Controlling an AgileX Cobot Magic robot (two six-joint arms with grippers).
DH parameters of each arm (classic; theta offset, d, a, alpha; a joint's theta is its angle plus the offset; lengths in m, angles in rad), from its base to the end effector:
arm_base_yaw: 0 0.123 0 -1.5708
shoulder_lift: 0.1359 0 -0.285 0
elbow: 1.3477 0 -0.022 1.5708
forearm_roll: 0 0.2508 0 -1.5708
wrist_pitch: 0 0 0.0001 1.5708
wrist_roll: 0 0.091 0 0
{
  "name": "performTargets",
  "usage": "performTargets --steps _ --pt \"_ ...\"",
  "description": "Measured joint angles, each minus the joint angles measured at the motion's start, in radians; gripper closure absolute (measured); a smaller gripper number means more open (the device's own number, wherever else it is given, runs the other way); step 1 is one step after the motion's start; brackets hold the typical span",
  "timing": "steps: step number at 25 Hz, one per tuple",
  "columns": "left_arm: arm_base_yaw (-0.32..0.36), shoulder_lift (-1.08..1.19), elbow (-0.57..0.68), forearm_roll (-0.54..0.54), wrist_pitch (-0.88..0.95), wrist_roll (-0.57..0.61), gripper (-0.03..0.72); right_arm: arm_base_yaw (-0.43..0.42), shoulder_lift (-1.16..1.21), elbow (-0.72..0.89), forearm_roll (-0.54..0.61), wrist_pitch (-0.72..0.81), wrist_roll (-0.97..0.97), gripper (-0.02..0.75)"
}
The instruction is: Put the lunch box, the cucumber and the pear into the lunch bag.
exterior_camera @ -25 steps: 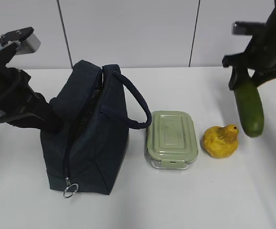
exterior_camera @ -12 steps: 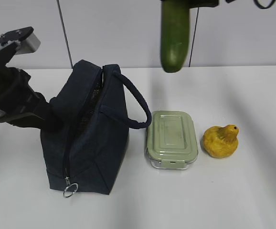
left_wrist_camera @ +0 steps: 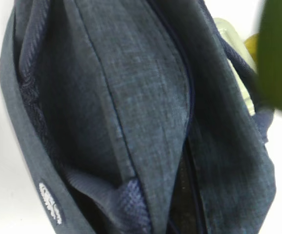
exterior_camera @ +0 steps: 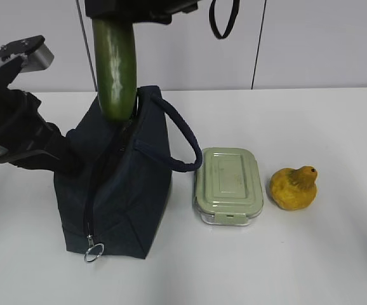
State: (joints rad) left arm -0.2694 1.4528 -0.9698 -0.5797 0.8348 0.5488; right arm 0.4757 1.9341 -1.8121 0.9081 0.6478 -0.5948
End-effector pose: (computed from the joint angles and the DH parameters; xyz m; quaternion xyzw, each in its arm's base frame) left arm 0.2596 -0.1100 0.2559 0.2351 0.9275 -0.2163 0.1942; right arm 0.3883 0.2488 0.3501 -0.2401 0.8011 0.3656 0.4086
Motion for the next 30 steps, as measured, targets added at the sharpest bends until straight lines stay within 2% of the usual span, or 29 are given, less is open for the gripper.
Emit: performTargets --steps 11,13,17,21,23,26,30 --pt "0.0 0.0 0.0 0.0 0.001 0.0 0.685 0.0 0.127 0.0 -0.021 0.009 0.004 0.359" --pt "0.0 0.0 0.0 0.0 0.001 0.0 0.685 0.0 0.133 0.0 -0.025 0.04 0.002 0.32" --pt "0.0 0.0 0.0 0.0 0.001 0.0 0.685 -0.002 0.134 0.0 -0.048 0.095 0.002 0.174" --pt "0.0 0.0 0.0 0.0 0.001 0.0 0.685 -0.015 0.13 0.0 -0.071 0.132 0.002 0.153" --pt "0.0 0.0 0.0 0.0 0.004 0.0 0.685 -0.03 0.11 0.0 -0.114 0.154 0.024 0.153" --pt "0.0 0.0 0.0 0.0 0.005 0.0 0.685 -0.068 0.064 0.0 -0.275 0.192 0.135 0.153" --pt "0.0 0.0 0.0 0.001 0.005 0.0 0.685 -0.17 0.028 0.0 -0.438 0.309 0.288 0.169"
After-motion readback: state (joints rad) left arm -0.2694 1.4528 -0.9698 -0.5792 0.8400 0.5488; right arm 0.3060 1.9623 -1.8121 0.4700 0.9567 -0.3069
